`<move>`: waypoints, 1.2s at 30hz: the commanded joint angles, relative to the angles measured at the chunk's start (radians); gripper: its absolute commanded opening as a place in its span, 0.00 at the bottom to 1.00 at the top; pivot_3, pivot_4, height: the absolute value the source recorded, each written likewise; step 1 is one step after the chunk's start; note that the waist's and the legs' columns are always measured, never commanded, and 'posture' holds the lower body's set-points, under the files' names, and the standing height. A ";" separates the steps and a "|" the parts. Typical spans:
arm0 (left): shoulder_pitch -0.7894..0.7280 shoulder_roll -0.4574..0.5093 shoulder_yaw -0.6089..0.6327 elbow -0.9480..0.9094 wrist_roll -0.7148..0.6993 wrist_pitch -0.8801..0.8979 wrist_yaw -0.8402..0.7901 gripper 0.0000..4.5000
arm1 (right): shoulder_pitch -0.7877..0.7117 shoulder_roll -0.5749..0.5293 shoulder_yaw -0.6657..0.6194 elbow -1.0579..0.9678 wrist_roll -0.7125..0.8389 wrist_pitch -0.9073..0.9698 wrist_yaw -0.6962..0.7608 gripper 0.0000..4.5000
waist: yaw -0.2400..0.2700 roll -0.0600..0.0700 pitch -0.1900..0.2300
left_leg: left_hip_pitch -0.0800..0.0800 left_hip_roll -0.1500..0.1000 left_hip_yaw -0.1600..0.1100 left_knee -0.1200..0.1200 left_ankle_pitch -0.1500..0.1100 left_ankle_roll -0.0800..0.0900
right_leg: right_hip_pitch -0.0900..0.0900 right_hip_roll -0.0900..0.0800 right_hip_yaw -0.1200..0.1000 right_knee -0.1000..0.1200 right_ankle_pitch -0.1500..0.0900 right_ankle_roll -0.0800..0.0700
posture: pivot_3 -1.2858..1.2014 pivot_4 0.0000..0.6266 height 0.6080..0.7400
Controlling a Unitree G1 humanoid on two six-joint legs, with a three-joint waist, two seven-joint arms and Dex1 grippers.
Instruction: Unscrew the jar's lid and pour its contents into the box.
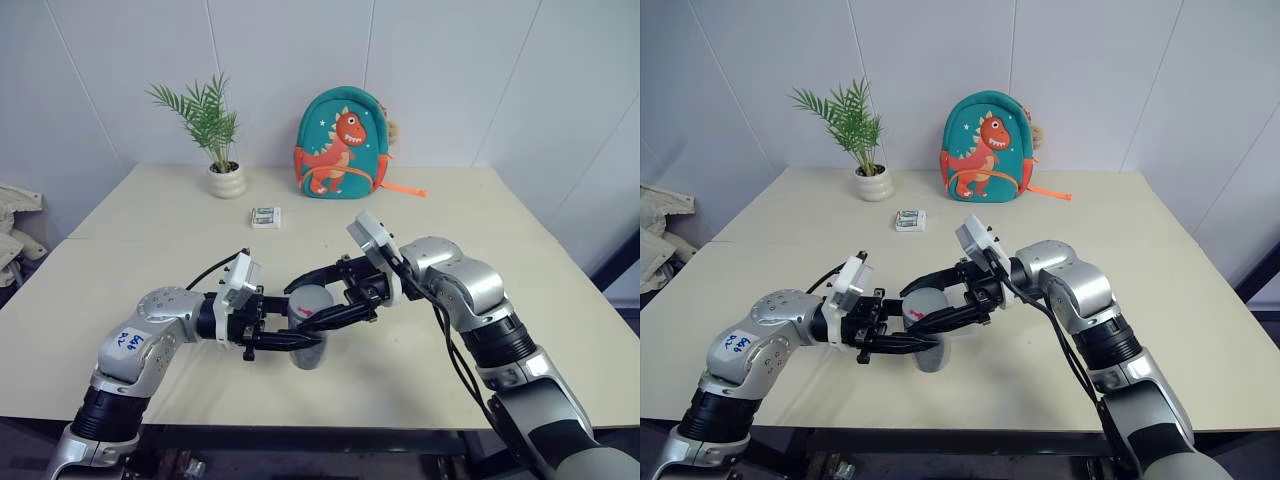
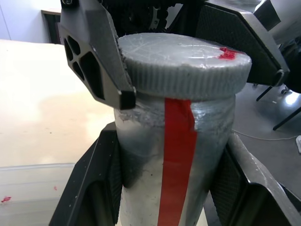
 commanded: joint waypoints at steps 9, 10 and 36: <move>0.019 -0.025 0.026 -0.066 -0.058 -0.014 0.002 0.46 | 0.019 -0.041 -0.096 -0.054 0.015 0.061 -0.090 0.98 | -0.001 0.000 0.000 | 0.000 0.000 0.000 0.000 0.000 0.000 | 0.000 0.000 0.000 0.000 0.000 0.000 | 0.52 0.24 1.00; 0.029 -0.025 0.032 -0.070 -0.058 -0.015 0.010 0.46 | 0.016 -0.036 -0.119 -0.059 0.033 0.073 -0.108 0.98 | -0.002 0.000 0.000 | 0.000 0.000 0.000 0.000 0.000 0.000 | 0.000 0.000 0.000 0.000 0.000 0.000 | 0.52 0.24 1.00; 0.014 -0.080 0.076 0.055 0.056 -0.190 0.187 0.46 | -0.045 0.094 -0.119 -0.199 0.007 0.253 -0.535 0.98 | 0.002 0.000 0.000 | 0.000 0.000 0.000 0.000 0.000 0.000 | 0.000 0.000 0.000 0.000 0.000 0.000 | 0.52 0.24 1.00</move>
